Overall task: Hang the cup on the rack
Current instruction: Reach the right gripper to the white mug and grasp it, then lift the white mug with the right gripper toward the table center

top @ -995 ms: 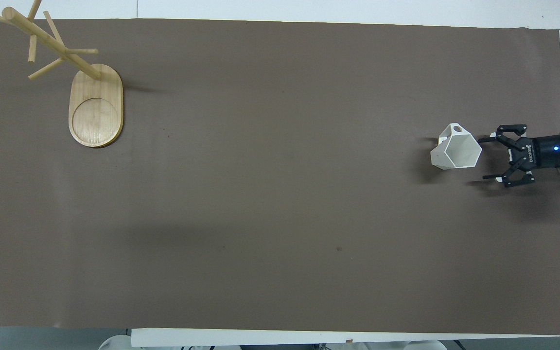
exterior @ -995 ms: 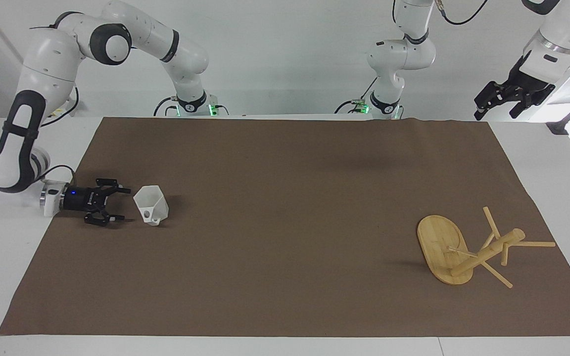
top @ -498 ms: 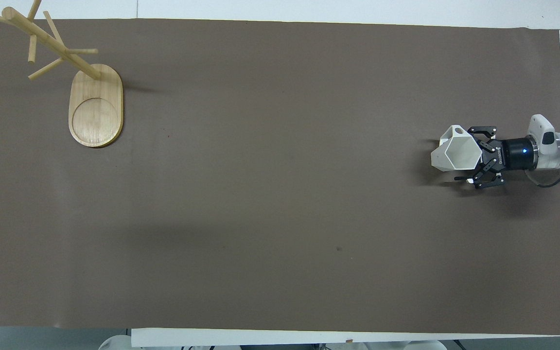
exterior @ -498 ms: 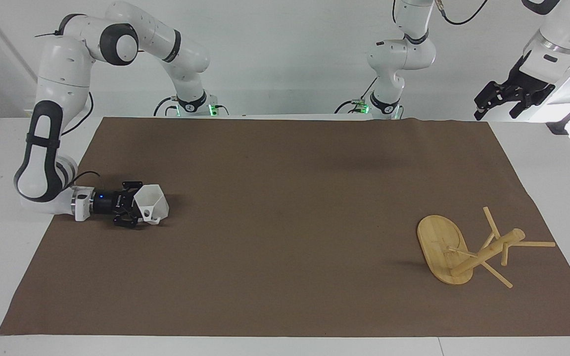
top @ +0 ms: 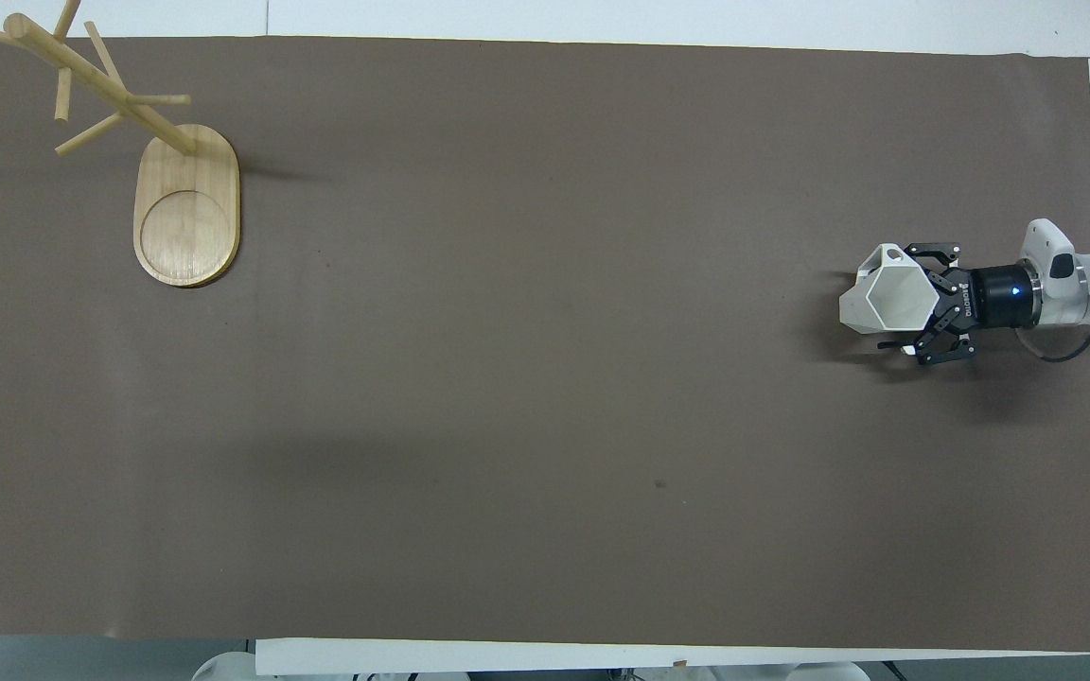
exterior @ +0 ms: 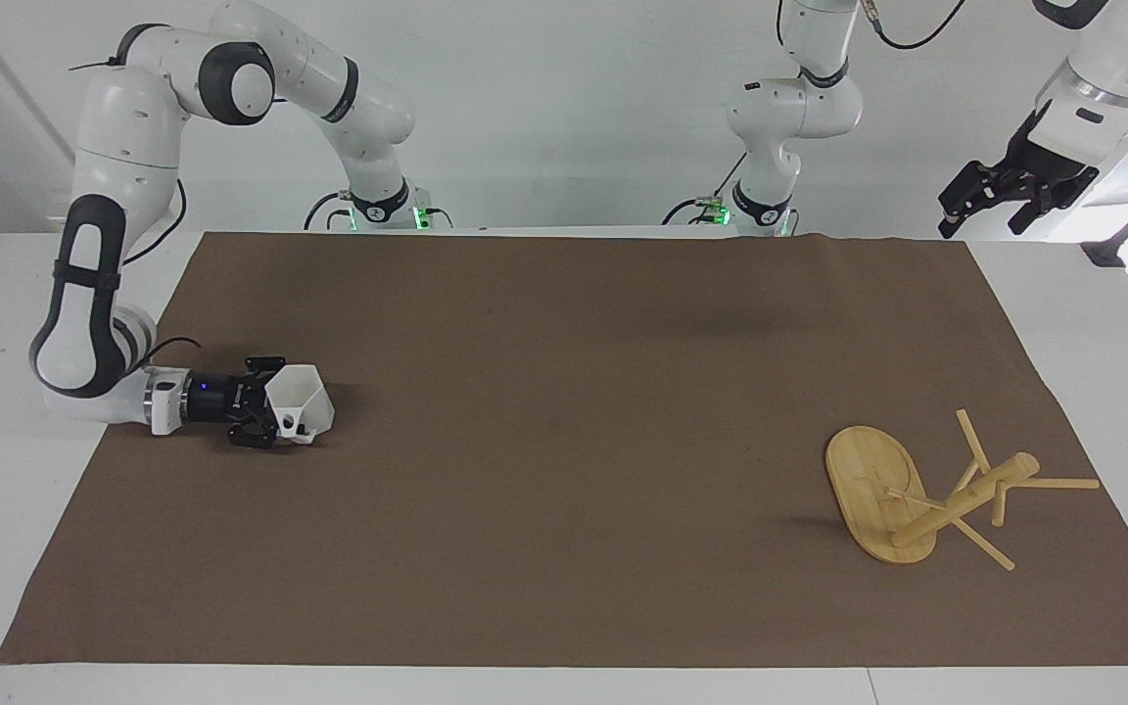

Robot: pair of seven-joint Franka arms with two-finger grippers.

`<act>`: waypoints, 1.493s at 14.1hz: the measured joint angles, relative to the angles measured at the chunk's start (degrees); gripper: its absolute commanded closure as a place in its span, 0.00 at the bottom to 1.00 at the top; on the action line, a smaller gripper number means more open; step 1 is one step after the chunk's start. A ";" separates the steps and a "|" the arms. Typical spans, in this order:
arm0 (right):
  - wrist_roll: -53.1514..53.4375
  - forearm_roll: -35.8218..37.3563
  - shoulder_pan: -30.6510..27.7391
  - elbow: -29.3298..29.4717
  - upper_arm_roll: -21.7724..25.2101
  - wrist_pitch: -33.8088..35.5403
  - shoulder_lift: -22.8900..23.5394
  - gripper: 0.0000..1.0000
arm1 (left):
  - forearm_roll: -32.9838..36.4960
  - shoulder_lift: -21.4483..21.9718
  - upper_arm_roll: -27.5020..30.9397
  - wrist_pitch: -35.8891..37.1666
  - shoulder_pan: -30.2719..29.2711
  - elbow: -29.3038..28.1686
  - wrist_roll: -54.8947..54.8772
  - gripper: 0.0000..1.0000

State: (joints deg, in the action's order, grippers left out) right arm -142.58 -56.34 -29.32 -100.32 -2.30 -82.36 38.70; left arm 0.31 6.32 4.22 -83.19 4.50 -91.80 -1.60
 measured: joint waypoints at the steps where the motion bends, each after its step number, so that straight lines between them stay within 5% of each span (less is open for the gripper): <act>1: -0.03 -0.23 0.03 -0.04 -0.14 0.02 0.00 0.40 | 0.00 0.00 0.00 0.00 0.00 0.00 0.00 0.00; 2: -0.06 -0.52 0.21 -0.06 -0.16 0.04 0.00 0.67 | 0.00 0.00 0.00 0.00 0.00 0.00 0.00 0.00; 3: -0.06 -0.75 0.47 -0.06 -0.16 0.04 0.00 0.81 | 0.00 0.00 0.00 0.00 0.00 0.00 0.00 0.00; 5: 0.15 -0.86 1.30 -0.08 -0.16 0.04 0.00 0.95 | 0.00 0.00 0.00 0.00 0.00 0.00 0.00 0.00; 9: 4.68 -1.50 5.76 0.00 -0.27 -0.42 -1.30 0.99 | 0.00 0.00 0.00 0.00 0.00 0.00 0.00 0.00; 14: 18.17 -11.47 15.00 0.10 -3.01 -0.64 -7.44 1.00 | 0.00 0.00 0.00 0.00 0.00 0.00 0.00 0.00; 21: 18.31 -36.77 39.70 0.07 -3.56 -28.28 -9.67 1.00 | 0.00 0.02 -0.41 0.73 -0.06 -0.01 0.00 0.00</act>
State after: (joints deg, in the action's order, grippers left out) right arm -124.27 -93.10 10.38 -100.25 -5.85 -110.64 29.03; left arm 0.31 6.34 3.81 -82.46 4.43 -91.81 -1.60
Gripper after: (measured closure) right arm 0.216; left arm 0.000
